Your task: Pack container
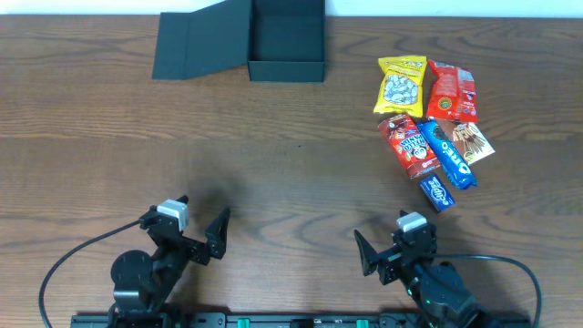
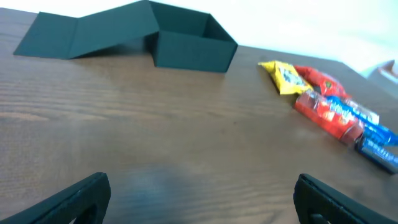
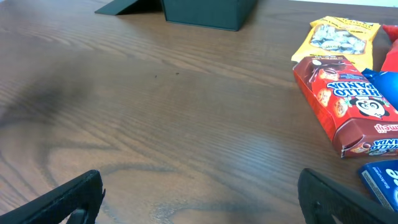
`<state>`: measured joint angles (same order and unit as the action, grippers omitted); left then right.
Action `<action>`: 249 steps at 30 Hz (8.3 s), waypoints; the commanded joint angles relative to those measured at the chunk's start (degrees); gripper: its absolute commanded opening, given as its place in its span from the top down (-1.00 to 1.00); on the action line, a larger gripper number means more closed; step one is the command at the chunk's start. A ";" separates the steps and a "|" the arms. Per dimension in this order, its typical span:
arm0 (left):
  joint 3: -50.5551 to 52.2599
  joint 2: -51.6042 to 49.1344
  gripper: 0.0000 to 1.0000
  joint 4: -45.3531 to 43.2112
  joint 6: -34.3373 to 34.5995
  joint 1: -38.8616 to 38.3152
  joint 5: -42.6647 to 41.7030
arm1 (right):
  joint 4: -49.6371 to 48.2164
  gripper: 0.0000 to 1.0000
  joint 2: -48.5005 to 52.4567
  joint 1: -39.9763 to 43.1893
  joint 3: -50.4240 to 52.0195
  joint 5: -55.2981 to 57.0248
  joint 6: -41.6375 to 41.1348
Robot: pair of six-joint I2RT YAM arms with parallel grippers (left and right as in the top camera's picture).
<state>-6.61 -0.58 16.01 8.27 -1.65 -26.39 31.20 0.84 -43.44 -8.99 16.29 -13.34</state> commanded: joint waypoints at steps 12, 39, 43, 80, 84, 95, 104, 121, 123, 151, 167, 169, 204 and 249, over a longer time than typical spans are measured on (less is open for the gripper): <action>-0.57 -2.05 -0.90 -11.19 7.28 0.11 -7.93 | 0.02 -0.99 -0.52 -0.48 0.48 -0.02 0.55; -87.93 -110.33 -0.90 2.21 -2.93 -13.05 13.90 | 0.02 -0.98 -0.52 -0.48 0.48 -0.02 0.55; -97.31 -120.28 -0.91 0.81 6.40 -13.57 5.53 | 0.02 -0.99 -0.52 -0.48 0.48 -0.02 0.55; -97.39 -127.54 -0.51 8.09 56.37 -14.49 21.51 | 0.02 -0.98 -0.52 -0.48 0.48 -0.02 0.55; -97.44 -129.33 -0.42 6.82 59.10 -13.51 18.67 | 0.02 -0.98 -0.52 -0.48 0.48 -0.02 0.55; -98.68 -129.44 -0.41 4.07 58.60 -11.91 20.94 | 0.02 -0.98 -0.52 -0.48 0.48 -0.04 0.55; -98.68 -130.75 -0.32 2.54 60.28 -11.93 19.63 | 0.02 -0.99 -0.52 -0.48 0.48 -0.02 0.55; -105.55 -135.08 0.03 12.35 54.05 -11.85 15.85 | 0.02 -0.99 -0.52 -0.48 0.48 -0.02 0.55; -106.79 -135.05 0.03 16.50 51.06 -11.85 15.93 | 0.02 -0.99 -0.52 -0.48 0.48 -0.02 0.55; -120.50 -135.05 -0.18 50.77 50.82 -14.58 19.32 | 0.02 -0.98 -0.52 -0.48 0.48 -0.02 0.55; -116.83 -135.10 -0.20 39.80 64.43 -18.36 22.23 | 0.02 -0.99 -0.52 -0.48 0.48 -0.02 0.55; -115.73 -135.10 -0.20 39.45 65.24 -18.36 22.25 | 0.02 -0.99 -0.52 -0.48 0.48 -0.02 0.55; -110.33 -132.69 0.88 57.92 17.20 -20.98 32.50 | 0.02 -0.99 -0.52 -0.48 0.48 -0.02 0.55; -113.72 -132.54 -0.65 57.51 17.66 -22.34 38.49 | 0.02 -0.98 -0.52 -0.48 0.48 -0.02 0.55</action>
<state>-117.67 -134.34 73.43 25.52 -24.18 10.96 30.98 0.69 -43.48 -8.93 16.10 -13.34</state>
